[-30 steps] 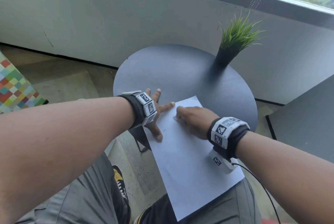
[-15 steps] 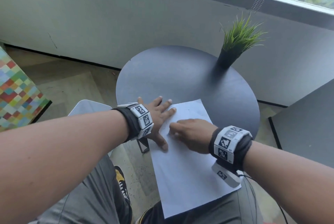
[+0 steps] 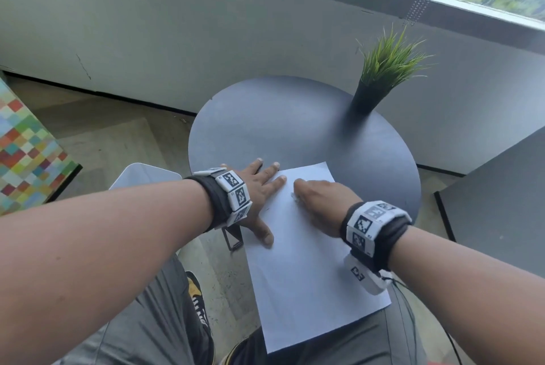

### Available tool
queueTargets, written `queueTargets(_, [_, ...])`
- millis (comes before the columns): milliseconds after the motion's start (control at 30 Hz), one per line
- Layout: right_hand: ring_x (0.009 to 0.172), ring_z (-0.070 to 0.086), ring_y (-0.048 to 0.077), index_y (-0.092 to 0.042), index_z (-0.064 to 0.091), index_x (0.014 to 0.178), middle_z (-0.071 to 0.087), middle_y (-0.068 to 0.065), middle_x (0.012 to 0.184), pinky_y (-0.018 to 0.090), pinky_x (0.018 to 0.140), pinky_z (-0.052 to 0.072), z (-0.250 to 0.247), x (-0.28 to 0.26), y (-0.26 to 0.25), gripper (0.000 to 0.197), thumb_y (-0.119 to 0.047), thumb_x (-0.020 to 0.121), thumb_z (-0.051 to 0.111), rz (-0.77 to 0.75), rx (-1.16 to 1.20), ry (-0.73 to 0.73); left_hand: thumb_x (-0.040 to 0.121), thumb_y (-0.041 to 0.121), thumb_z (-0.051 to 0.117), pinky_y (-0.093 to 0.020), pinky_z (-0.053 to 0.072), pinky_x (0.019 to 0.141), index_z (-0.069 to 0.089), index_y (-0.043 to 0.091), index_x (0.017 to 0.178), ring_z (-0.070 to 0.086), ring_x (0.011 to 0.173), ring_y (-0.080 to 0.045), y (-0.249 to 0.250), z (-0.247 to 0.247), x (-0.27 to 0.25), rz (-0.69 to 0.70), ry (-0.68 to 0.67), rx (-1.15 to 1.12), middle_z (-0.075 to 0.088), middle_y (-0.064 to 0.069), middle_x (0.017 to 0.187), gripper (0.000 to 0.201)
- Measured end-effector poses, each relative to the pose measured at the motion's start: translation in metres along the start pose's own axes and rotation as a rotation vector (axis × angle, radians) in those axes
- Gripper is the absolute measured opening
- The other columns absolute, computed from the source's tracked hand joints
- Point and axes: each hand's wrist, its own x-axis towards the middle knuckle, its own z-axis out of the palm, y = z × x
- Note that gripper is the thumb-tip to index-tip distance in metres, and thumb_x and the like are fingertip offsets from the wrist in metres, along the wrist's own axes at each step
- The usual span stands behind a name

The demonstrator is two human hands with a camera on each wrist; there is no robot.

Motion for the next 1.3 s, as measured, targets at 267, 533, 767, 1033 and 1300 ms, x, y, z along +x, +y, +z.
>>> queueTargets(267, [0.098, 0.059, 0.033, -0.016, 0.044, 0.114, 0.062, 0.010, 0.111, 0.037, 0.074, 0.046, -0.002, 0.014, 0.006, 0.022, -0.030, 0.099, 0.037, 0.063, 0.005, 0.001, 0.055, 0.093, 0.057, -0.074, 0.025, 0.102, -0.016, 0.034, 0.153, -0.017, 0.150, -0.023, 0.000, 0.001, 0.000, 0.002, 0.007, 0.006, -0.024, 0.011, 0.161, 0.136])
queueTargets(533, [0.105, 0.059, 0.032, -0.018, 0.042, 0.122, 0.061, 0.007, 0.117, 0.037, 0.077, 0.047, 0.003, 0.013, -0.004, 0.028, -0.024, 0.095, 0.044, 0.009, 0.038, -0.041, 0.055, 0.093, 0.057, -0.077, 0.022, 0.102, -0.016, 0.034, 0.154, -0.019, 0.150, -0.023, 0.000, 0.000, 0.000, 0.004, -0.005, -0.004, -0.026, 0.011, 0.161, 0.136])
queueTargets(767, [0.096, 0.056, 0.032, -0.013, 0.045, 0.110, 0.058, 0.008, 0.105, 0.034, 0.068, 0.035, 0.004, -0.013, -0.031, 0.021, -0.012, 0.090, 0.048, -0.203, -0.016, -0.134, 0.053, 0.094, 0.057, -0.077, 0.022, 0.102, -0.017, 0.034, 0.154, -0.019, 0.150, -0.023, -0.002, 0.003, 0.001, 0.010, -0.002, -0.011, -0.026, 0.012, 0.160, 0.138])
queueTargets(1033, [0.084, 0.057, 0.033, -0.020, 0.044, 0.100, 0.062, 0.007, 0.096, 0.039, 0.073, 0.050, 0.002, -0.011, 0.031, 0.028, -0.046, 0.099, 0.032, 0.162, 0.083, 0.001, 0.057, 0.094, 0.053, -0.067, 0.017, 0.113, -0.007, 0.032, 0.156, -0.013, 0.151, -0.024, -0.008, 0.010, -0.010, -0.088, 0.071, -0.111, -0.018, 0.006, 0.163, 0.132])
queueTargets(1300, [0.077, 0.049, 0.029, -0.021, 0.030, 0.090, 0.045, 0.001, 0.087, 0.038, 0.071, 0.046, 0.008, -0.010, -0.015, 0.013, -0.031, 0.098, 0.034, 0.096, 0.103, 0.029, 0.063, 0.095, 0.043, -0.068, 0.005, 0.114, -0.008, 0.027, 0.156, -0.016, 0.150, -0.017, -0.009, 0.030, -0.021, -0.144, 0.124, -0.221, -0.020, 0.013, 0.162, 0.126])
